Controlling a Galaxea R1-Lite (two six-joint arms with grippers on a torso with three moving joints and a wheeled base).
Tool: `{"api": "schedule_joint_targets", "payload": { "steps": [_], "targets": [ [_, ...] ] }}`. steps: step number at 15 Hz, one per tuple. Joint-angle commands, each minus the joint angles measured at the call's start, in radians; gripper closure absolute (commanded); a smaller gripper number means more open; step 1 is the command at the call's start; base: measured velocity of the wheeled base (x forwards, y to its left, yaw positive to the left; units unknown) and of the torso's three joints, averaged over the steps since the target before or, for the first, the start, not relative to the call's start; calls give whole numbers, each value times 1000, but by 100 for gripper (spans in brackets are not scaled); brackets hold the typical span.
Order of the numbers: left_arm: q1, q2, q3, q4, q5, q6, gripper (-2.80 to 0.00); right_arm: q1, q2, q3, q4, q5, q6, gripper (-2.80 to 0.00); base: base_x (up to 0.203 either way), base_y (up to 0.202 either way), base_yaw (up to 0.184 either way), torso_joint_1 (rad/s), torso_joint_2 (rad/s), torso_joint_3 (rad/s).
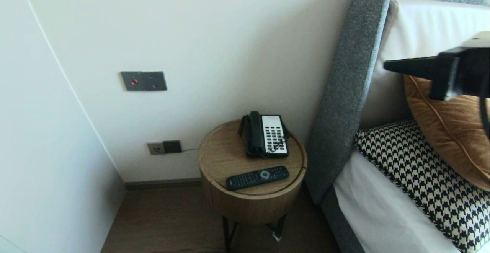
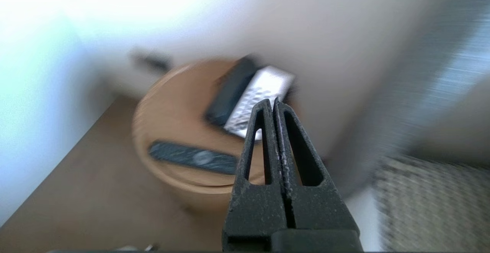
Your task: Open the nightstand drawer
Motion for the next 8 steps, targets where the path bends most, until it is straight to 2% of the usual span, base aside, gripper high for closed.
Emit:
{"api": "schedule_joint_targets", "payload": {
  "steps": [1,4,6,8],
  "targets": [
    [0,-2,-1,0,1,0,0,41,309,-228,110,71,-3,0,0,0,0,0,0,0],
    [0,-2,-1,0,1,0,0,58,542,-421,235,198,-15,0,0,0,0,0,0,0],
    [0,-2,1,0,1,0,0,65,662,-482,283,256,-73,0,0,0,0,0,0,0],
    [0,-2,1,0,1,0,0,66,738,-506,346,349,-160,0,0,0,0,0,0,0]
  ]
}}
